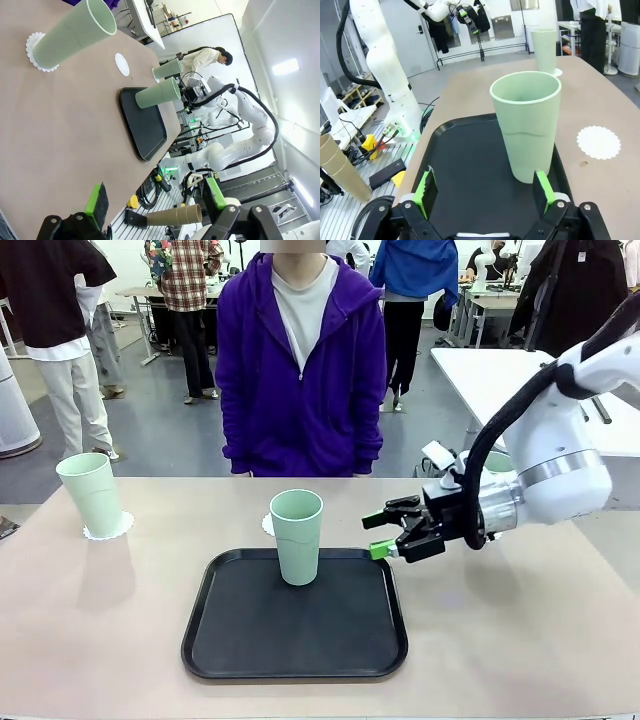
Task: Place coasters on the table and set cups on them.
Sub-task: Take one Reusable plastic cup from the Flat Tray and place it on a coaster set by the human.
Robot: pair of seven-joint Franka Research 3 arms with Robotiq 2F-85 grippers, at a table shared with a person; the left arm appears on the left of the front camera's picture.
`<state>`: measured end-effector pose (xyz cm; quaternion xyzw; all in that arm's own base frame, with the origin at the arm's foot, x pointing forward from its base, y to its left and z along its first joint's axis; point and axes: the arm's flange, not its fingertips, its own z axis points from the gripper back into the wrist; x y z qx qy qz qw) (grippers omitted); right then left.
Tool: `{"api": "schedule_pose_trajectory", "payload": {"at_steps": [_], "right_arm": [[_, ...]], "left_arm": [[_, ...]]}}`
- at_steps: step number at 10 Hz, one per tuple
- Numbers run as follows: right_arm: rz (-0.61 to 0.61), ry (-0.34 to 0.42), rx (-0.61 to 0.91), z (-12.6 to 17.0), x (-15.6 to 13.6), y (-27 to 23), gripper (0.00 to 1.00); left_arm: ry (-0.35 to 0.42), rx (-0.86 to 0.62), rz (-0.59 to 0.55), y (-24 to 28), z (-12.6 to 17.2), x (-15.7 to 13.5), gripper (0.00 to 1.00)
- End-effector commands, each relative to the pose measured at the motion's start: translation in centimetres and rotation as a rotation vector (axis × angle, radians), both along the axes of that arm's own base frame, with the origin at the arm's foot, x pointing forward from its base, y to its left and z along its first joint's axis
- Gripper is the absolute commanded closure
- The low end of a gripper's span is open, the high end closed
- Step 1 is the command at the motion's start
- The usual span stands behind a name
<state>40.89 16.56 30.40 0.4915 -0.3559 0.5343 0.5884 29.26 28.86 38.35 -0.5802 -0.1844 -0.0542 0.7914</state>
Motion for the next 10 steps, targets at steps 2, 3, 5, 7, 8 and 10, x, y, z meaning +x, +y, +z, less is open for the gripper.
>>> {"api": "schedule_pose_trajectory", "payload": {"at_steps": [2, 3, 5, 7, 8, 10], "right_arm": [[0.002, -0.024, -0.006, -1.6, 0.8, 2.2, 0.0], [-0.097, -0.02, -0.06, -0.9, 0.9, 2.3, 0.0], [0.023, 0.006, -0.009, -1.2, 0.2, 1.3, 0.0], [0.023, 0.006, -0.009, -1.2, 0.2, 1.3, 0.0], [0.008, 0.002, -0.019, -1.3, 0.5, 1.6, 0.0], [0.016, -0.065, 0.013, -3.4, 1.3, 2.5, 0.0]], "left_arm": [[-0.007, -0.002, 0.005, 0.1, 0.1, -0.2, 0.0], [-0.007, -0.002, 0.005, 0.1, 0.1, -0.2, 0.0], [-0.007, -0.002, 0.005, 0.1, 0.1, -0.2, 0.0], [-0.007, -0.002, 0.005, 0.1, 0.1, -0.2, 0.0], [-0.007, -0.002, 0.005, 0.1, 0.1, -0.2, 0.0], [-0.007, -0.002, 0.005, 0.1, 0.1, -0.2, 0.0]]}}
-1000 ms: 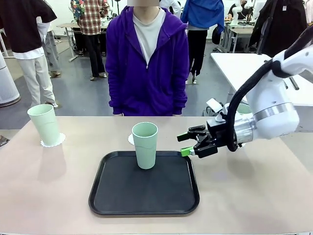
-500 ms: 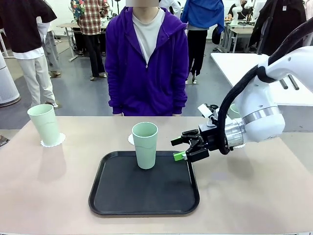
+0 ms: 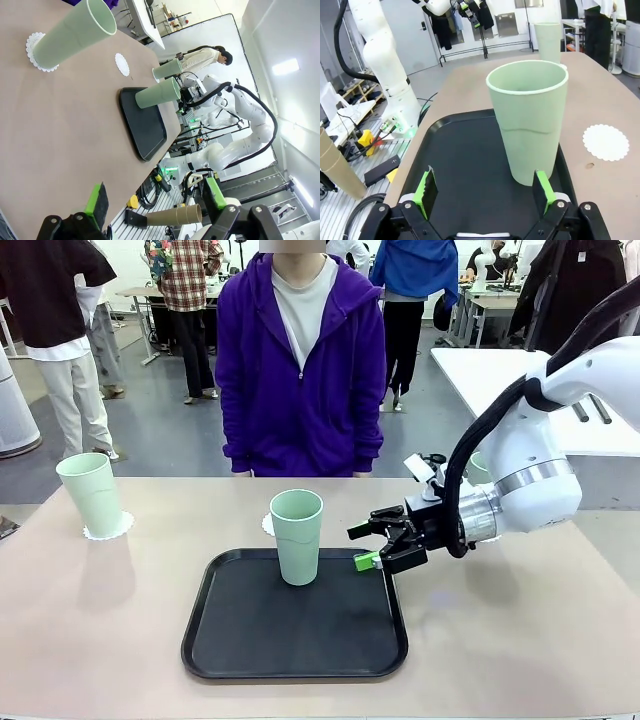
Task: Place coasters on the table and set cups on them.
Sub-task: Take one Reusable plastic cup from the Flat Tray and place it on a coaster set by the human.
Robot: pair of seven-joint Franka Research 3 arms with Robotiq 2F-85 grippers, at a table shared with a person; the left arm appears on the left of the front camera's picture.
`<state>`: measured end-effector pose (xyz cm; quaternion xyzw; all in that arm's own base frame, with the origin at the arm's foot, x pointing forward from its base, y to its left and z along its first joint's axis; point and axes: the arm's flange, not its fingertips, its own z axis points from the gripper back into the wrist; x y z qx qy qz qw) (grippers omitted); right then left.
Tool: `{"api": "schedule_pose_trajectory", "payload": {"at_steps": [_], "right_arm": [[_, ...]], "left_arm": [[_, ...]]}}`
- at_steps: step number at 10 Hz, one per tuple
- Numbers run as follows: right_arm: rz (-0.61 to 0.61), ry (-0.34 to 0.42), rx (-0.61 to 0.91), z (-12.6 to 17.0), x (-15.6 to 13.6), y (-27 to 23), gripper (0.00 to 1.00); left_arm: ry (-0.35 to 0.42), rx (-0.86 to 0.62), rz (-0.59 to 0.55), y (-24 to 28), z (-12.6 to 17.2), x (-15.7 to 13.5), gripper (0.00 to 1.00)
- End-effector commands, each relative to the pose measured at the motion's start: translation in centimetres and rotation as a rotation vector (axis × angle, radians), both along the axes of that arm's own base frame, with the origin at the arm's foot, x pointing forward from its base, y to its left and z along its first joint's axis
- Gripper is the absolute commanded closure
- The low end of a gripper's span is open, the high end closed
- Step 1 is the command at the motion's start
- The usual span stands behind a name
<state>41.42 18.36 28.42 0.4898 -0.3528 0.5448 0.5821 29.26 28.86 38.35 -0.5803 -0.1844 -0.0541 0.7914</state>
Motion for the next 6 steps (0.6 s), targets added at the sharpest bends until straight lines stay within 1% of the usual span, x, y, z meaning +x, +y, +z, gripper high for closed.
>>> {"api": "schedule_pose_trajectory", "payload": {"at_steps": [1, 2, 4, 5, 6], "right_arm": [[-0.023, -0.106, 0.02, -1.9, 1.1, 0.9, 0.0], [-0.04, -0.121, 0.059, -2.1, 1.3, 1.1, 0.0], [-0.062, -0.12, 0.089, -2.8, 1.7, 1.5, 0.0], [-0.066, -0.124, 0.133, -3.0, 2.0, 1.7, 0.0], [-0.065, -0.1, 0.159, -3.3, 2.4, 2.0, 0.0]], "left_arm": [[-0.007, -0.002, 0.005, 0.1, 0.2, -0.2, 0.0], [-0.007, -0.002, 0.005, 0.1, 0.2, -0.2, 0.0], [-0.007, -0.002, 0.005, 0.1, 0.2, -0.2, 0.0], [-0.007, -0.002, 0.005, 0.1, 0.2, -0.2, 0.0], [-0.007, -0.002, 0.005, 0.1, 0.2, -0.2, 0.0]]}}
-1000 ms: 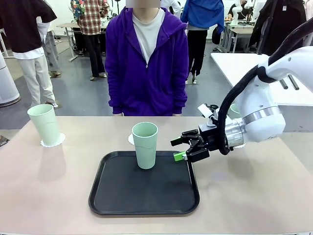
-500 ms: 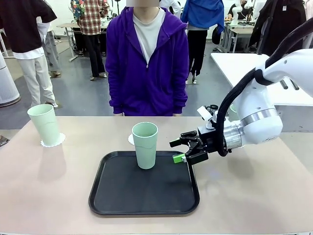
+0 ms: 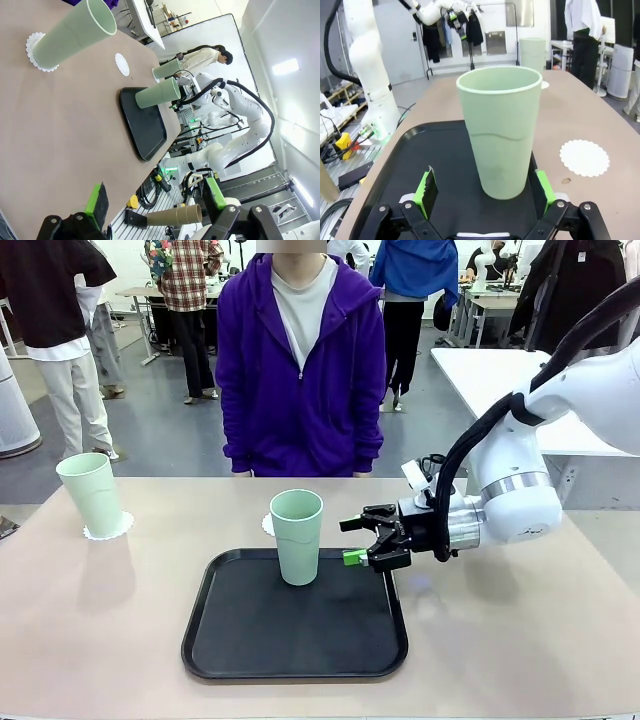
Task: Place coasters on the table and set cups on them.
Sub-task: Take one Reusable plastic cup from the Flat Tray and place it on a coaster set by the human.
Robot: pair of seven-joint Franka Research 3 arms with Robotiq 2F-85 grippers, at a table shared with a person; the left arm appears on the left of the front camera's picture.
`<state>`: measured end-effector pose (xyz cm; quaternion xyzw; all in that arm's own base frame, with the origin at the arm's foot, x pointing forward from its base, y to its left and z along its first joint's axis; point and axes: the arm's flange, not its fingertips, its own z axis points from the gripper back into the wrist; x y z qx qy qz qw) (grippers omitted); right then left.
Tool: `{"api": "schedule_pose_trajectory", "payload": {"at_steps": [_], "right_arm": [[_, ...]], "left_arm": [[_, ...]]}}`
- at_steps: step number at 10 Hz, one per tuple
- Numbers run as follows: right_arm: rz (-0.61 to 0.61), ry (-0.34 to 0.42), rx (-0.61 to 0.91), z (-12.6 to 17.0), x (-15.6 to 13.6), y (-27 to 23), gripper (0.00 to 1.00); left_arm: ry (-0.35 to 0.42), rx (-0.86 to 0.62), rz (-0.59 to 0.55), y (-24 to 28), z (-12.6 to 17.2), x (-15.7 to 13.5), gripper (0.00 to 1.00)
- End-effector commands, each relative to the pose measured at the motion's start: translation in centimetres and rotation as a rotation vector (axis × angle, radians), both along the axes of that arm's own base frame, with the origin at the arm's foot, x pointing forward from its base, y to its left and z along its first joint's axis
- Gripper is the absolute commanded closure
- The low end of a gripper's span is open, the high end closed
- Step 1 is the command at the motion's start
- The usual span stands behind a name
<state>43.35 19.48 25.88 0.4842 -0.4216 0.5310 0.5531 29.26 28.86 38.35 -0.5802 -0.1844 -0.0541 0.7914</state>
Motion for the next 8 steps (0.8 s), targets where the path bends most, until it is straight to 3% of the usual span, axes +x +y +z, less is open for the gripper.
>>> {"api": "schedule_pose_trajectory", "payload": {"at_steps": [1, 4, 8], "right_arm": [[-0.007, 0.021, 0.068, -1.2, 0.6, 1.2, 0.0], [-0.024, 0.108, 0.045, -2.0, 0.7, 2.5, 0.0], [-0.083, 0.08, 0.048, -3.0, 1.0, 3.2, 0.0]], "left_arm": [[-0.007, -0.002, 0.005, 0.1, 0.1, -0.2, 0.0], [-0.007, -0.002, 0.005, 0.1, 0.1, -0.2, 0.0], [-0.007, -0.002, 0.005, 0.1, 0.1, -0.2, 0.0]]}}
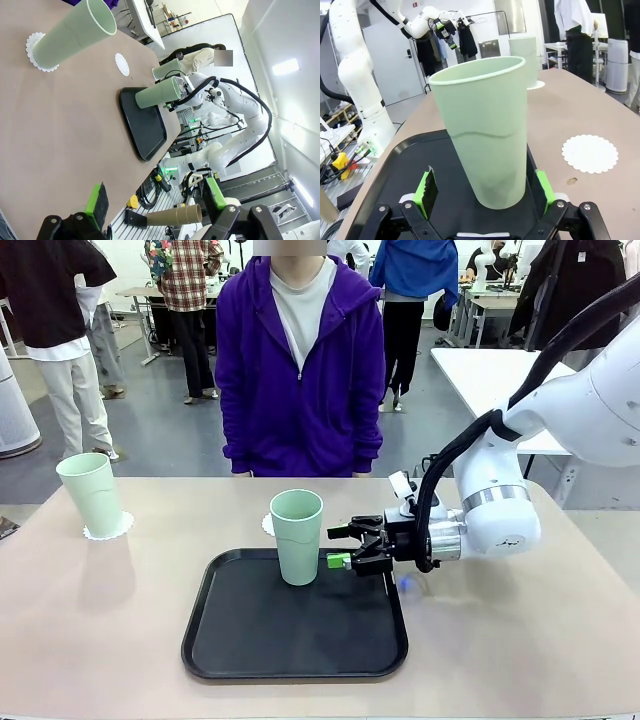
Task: Place coasters on the table and set cups on them.
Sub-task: Take one Reusable plastic cup from the Flat Tray and place it on a coaster set by the human.
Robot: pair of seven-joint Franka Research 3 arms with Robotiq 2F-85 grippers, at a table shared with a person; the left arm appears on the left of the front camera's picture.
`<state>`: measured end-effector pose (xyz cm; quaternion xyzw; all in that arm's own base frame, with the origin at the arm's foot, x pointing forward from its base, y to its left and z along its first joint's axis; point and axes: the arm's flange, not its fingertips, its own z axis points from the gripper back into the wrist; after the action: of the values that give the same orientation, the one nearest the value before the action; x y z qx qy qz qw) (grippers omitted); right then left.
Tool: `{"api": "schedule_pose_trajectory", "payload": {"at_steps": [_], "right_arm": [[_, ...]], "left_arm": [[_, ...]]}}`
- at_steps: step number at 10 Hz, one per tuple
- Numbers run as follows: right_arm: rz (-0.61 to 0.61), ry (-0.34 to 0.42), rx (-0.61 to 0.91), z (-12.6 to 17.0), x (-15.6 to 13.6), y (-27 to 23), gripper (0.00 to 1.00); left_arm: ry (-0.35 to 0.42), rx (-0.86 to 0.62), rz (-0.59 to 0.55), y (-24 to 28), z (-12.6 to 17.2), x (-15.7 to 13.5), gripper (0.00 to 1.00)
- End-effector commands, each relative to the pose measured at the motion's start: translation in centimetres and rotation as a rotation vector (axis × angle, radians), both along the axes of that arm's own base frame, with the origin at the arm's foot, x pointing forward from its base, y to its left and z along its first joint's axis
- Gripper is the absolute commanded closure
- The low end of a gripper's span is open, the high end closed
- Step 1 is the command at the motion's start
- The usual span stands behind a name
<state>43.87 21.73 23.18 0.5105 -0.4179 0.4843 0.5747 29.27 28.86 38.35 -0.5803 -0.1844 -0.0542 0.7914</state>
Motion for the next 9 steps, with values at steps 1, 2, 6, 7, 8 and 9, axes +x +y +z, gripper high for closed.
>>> {"api": "schedule_pose_trajectory", "payload": {"at_steps": [1, 2, 6, 7, 8, 9], "right_arm": [[-0.036, -0.02, 0.01, -0.3, 0.5, 1.0, 0.0], [-0.031, -0.023, 0.019, -0.4, 0.6, 1.1, 0.0], [0.012, -0.012, 0.02, -0.8, 0.5, 2.1, 0.0], [0.021, -0.014, 0.024, -0.8, 0.6, 2.4, 0.0], [0.036, -0.028, 0.025, -0.9, 0.7, 2.7, 0.0], [0.047, -0.032, 0.033, -1.1, 0.8, 2.9, 0.0]], "left_arm": [[-0.007, -0.002, 0.005, 0.1, 0.2, -0.2, 0.0], [-0.007, -0.002, 0.005, 0.1, 0.2, -0.2, 0.0], [-0.007, -0.002, 0.005, 0.1, 0.2, -0.2, 0.0], [-0.007, -0.002, 0.005, 0.1, 0.2, -0.2, 0.0], [-0.007, -0.002, 0.005, 0.1, 0.2, -0.2, 0.0], [-0.007, -0.002, 0.005, 0.1, 0.2, -0.2, 0.0]]}}
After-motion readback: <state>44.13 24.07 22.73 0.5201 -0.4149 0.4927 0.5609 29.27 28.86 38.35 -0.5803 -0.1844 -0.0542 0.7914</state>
